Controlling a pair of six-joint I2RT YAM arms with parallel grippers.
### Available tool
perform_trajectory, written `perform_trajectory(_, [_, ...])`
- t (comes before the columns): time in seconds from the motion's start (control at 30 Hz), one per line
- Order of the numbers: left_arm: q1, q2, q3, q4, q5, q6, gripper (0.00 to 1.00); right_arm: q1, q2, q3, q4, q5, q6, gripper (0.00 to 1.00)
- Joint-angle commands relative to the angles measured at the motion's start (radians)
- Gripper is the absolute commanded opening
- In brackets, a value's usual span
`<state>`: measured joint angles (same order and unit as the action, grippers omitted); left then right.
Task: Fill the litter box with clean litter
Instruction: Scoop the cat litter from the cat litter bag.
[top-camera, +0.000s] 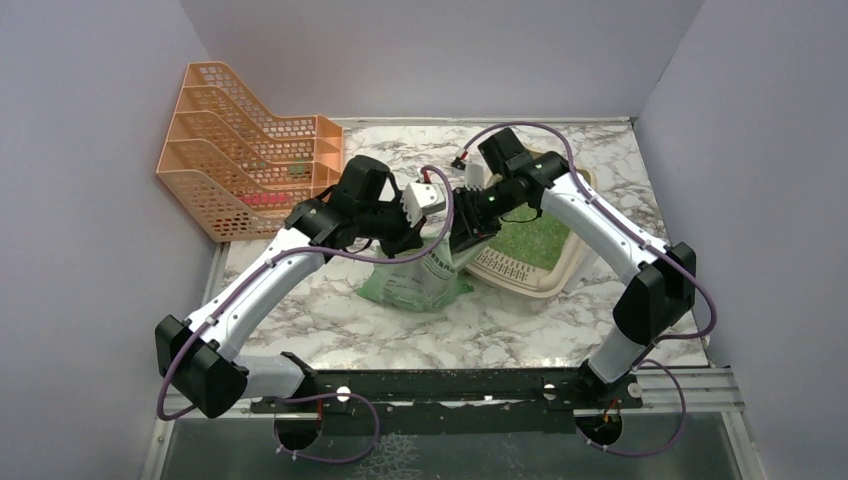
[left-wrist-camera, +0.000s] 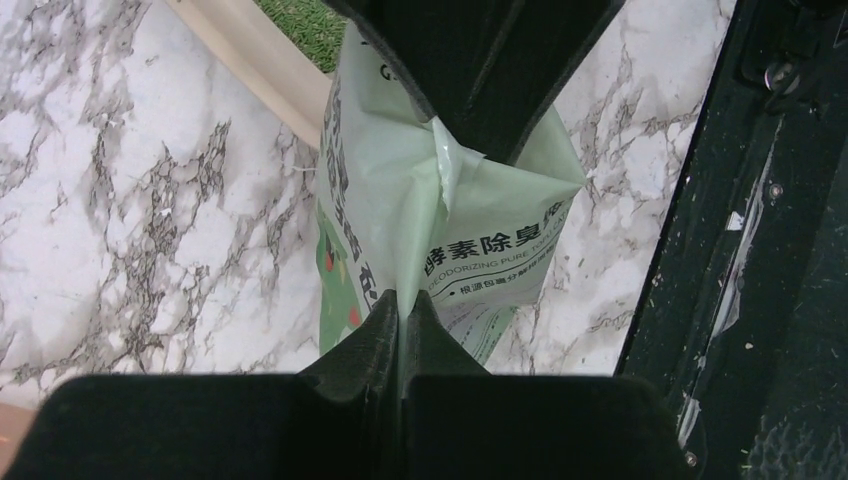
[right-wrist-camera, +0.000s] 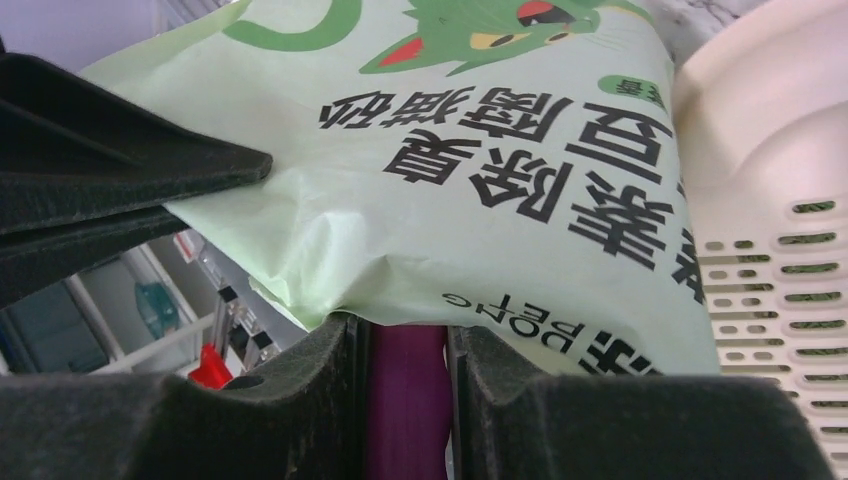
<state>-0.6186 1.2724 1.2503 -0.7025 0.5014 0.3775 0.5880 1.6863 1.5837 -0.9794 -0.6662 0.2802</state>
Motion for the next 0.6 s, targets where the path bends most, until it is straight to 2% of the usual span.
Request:
perform_trajectory(0.0, [-0.018, -0.015, 0.037, 0.149, 0.069, 0.049, 0.0, 0.041, 0.01, 0.02, -0.086, 0.072, 0.065, 0.01])
perform_trajectory(0.13, [-0.018, -0.069, -0.067, 0.148, 0.036, 0.046, 0.0, 0.083, 0.104, 0.092, -0.198, 0.199, 0.068, 0.01])
perform_trajectory(0.3, [-0.02, -0.119, -0.128, 0.145, 0.004, 0.039, 0.0, 0.149, 0.203, 0.311, -0.342, 0.334, 0.072, 0.01])
perform_trajectory(0.43, [-0.02, -0.128, -0.129, 0.144, -0.015, 0.042, 0.0, 0.153, 0.224, 0.415, -0.433, 0.416, 0.084, 0.01])
perform_trajectory(0.57, [-0.02, -0.127, -0.129, 0.14, -0.03, 0.05, 0.0, 0.153, 0.169, 0.403, -0.438, 0.446, 0.103, 0.01])
